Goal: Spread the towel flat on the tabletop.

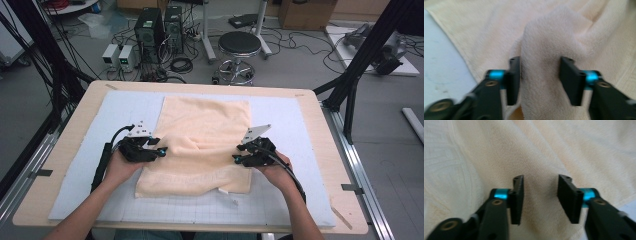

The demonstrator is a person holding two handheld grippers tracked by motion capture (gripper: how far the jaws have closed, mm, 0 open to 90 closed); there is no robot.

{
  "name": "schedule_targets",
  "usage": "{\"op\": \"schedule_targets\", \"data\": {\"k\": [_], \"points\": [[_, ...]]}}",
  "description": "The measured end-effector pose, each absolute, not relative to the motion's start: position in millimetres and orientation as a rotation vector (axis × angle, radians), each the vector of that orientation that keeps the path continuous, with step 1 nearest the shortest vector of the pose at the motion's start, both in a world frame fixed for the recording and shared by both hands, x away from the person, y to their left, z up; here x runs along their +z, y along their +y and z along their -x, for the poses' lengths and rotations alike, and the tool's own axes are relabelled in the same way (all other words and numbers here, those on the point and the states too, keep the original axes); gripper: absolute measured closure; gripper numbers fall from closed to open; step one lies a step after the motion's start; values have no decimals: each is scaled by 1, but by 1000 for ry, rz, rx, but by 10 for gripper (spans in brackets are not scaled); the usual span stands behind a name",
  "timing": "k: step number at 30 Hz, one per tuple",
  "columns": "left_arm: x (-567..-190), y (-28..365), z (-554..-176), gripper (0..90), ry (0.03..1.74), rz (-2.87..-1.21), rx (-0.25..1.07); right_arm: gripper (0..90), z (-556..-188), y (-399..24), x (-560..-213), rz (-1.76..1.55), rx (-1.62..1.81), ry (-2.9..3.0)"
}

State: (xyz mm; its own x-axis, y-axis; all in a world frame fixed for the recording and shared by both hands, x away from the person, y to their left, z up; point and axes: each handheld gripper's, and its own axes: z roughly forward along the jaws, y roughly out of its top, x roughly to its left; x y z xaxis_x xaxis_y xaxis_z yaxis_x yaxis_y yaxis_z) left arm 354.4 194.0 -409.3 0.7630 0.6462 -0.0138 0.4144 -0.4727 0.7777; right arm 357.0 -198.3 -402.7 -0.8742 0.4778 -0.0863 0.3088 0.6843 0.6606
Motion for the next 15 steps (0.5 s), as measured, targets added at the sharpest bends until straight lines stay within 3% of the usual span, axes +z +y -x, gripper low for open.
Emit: {"op": "schedule_targets", "data": {"k": [2, 5, 15], "points": [[-409, 195, -352, 711, 777, -2153, 365, 693, -358, -197, -405, -619, 975, 2667], [-404, 199, -341, 805, 748, -2146, 366, 782, -352, -196, -402, -604, 969, 2678], [-402, 220, -275, 826, 669, -2172, 285, 805, -306, -202, -395, -563, 1064, 2701]]}}
